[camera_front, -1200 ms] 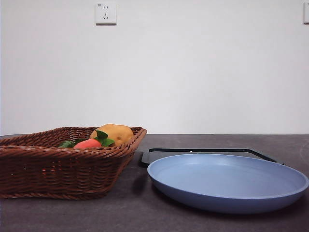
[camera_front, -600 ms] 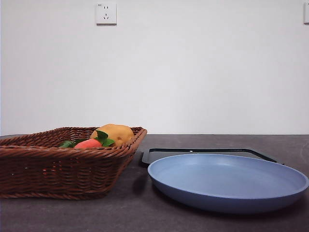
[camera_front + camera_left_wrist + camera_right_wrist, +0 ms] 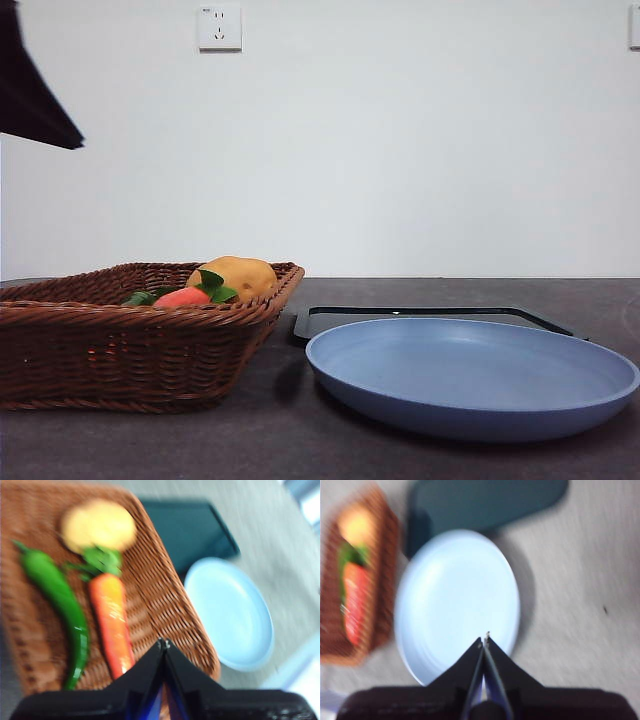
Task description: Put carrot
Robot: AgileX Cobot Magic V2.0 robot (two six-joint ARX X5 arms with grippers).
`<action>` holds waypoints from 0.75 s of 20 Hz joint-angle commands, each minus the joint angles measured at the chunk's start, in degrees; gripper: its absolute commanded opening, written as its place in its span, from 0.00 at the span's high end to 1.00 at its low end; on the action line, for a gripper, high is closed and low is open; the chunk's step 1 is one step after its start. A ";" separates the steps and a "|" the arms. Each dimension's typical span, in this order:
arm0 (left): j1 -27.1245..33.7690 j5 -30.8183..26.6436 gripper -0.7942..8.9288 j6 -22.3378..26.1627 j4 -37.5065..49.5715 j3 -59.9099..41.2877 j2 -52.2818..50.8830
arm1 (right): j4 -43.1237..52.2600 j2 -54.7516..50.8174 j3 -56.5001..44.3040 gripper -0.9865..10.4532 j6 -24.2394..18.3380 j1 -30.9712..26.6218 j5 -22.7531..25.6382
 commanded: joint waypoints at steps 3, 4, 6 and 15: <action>-3.32 0.44 0.91 3.61 -0.28 2.95 3.58 | 0.26 6.38 0.85 0.79 -3.06 1.16 0.17; -3.69 0.44 0.91 3.61 0.28 2.95 3.58 | 0.61 7.48 0.85 0.76 -3.06 1.49 0.33; -4.20 0.33 0.83 3.58 1.20 2.95 3.58 | 2.91 9.99 0.85 0.71 -2.99 2.27 0.57; -4.37 0.24 0.62 3.13 2.47 2.95 3.58 | 14.93 25.35 0.85 0.71 -0.48 7.13 3.74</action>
